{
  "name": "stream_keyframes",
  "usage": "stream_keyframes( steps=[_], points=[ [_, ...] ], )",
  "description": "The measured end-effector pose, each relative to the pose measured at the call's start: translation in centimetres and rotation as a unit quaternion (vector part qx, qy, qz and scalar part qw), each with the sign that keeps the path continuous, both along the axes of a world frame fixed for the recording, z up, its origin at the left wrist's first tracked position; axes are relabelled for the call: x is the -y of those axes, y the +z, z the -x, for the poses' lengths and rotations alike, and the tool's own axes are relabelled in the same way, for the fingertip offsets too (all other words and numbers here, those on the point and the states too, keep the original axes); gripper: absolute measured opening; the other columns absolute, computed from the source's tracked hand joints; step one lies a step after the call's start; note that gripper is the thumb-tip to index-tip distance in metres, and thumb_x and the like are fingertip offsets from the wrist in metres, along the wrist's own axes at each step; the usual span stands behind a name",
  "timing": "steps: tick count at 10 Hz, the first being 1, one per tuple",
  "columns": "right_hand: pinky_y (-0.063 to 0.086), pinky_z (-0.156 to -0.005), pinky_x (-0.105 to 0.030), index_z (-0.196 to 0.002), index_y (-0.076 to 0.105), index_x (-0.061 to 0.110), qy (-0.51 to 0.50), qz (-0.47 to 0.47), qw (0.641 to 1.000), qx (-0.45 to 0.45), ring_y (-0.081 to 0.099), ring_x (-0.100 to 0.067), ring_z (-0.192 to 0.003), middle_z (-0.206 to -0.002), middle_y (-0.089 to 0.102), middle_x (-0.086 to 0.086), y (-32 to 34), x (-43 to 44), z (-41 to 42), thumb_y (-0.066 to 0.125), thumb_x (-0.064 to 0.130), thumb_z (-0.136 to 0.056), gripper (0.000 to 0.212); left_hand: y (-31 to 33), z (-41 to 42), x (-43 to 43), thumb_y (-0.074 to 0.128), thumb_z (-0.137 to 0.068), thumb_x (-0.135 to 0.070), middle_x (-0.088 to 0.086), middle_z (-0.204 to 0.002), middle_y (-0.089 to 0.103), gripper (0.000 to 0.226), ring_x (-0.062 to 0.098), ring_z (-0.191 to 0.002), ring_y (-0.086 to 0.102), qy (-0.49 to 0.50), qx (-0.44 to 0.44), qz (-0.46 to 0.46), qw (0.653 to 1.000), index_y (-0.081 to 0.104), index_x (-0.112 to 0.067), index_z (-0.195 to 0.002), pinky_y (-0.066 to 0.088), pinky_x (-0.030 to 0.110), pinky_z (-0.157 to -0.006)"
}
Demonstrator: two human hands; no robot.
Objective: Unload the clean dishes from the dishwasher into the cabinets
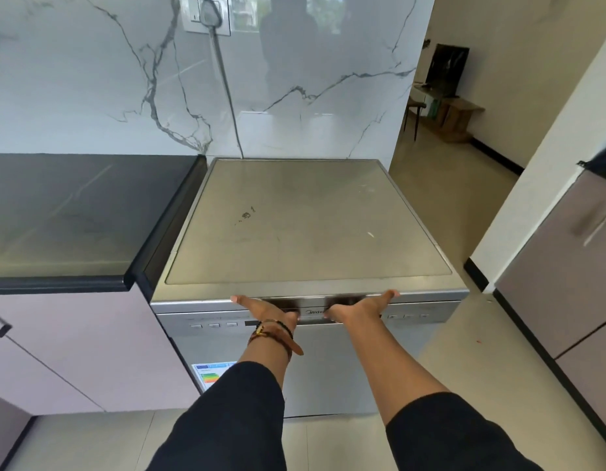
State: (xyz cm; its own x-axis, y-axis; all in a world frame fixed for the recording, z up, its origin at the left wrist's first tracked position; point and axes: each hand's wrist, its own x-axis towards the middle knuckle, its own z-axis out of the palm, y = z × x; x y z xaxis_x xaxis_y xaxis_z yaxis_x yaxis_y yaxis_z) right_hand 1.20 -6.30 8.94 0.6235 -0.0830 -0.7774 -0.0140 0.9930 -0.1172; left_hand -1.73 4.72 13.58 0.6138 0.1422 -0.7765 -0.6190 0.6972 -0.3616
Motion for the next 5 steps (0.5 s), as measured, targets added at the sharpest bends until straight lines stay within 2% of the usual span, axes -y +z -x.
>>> stream_keyframes(
  steps=[1,2,3,4,5],
  points=[
    [0.003,-0.118,-0.051,-0.151,0.001,0.028,-0.003,-0.001,1.000,-0.019,0.005,-0.033,-0.146,-0.159,0.005,-0.004,0.4,-0.1,-0.7,0.046,0.082,-0.069,0.108,-2.8,-0.2,0.0,0.040,-0.090,-0.059,0.013,-0.159,-0.005,0.086,0.035,-0.146,-0.005,-0.153,-0.089,-0.073,0.982,-0.005,-0.019,-0.150,-0.038,0.029,-0.095],
    [-0.004,-0.117,-0.054,-0.150,-0.009,0.024,0.018,-0.003,0.999,-0.048,-0.005,-0.033,-0.146,-0.159,-0.005,-0.006,0.2,0.0,-1.3,0.042,0.085,-0.067,0.115,-4.2,-0.9,-0.8,0.031,-0.080,-0.078,0.014,-0.159,-0.003,0.098,0.034,-0.146,-0.004,-0.232,-0.055,-0.100,0.966,-0.005,-0.020,-0.151,-0.016,0.057,-0.110],
    [0.002,-0.117,-0.056,-0.151,0.004,0.023,0.044,0.032,0.998,-0.020,0.007,-0.036,-0.145,-0.158,0.009,-0.010,-0.7,-0.3,-0.7,0.040,0.083,-0.070,0.108,-6.8,-0.9,-1.3,0.025,-0.080,-0.079,0.018,-0.156,0.015,0.094,0.040,-0.143,0.017,-0.383,-0.057,-0.304,0.870,0.007,-0.020,-0.151,0.002,0.062,-0.114],
    [0.013,-0.117,-0.054,-0.151,0.016,0.018,0.058,0.079,0.993,0.058,0.021,-0.036,-0.142,-0.156,0.021,-0.011,-1.7,-0.7,0.9,0.035,0.079,-0.078,0.096,-8.6,-1.3,-1.4,0.027,-0.082,-0.076,0.020,-0.153,0.025,0.091,0.043,-0.138,0.028,-0.408,-0.007,-0.348,0.844,0.016,-0.017,-0.150,0.024,0.061,-0.111],
    [0.016,-0.118,-0.048,-0.150,0.017,0.018,0.055,0.113,0.991,0.043,0.024,-0.033,-0.142,-0.156,0.021,-0.010,-0.4,-1.3,0.8,0.035,0.075,-0.081,0.092,-7.4,-2.3,-1.6,0.027,-0.087,-0.071,0.020,-0.151,0.029,0.086,0.041,-0.136,0.033,-0.439,-0.030,-0.367,0.820,0.018,-0.011,-0.149,0.028,0.057,-0.111]
  ],
)
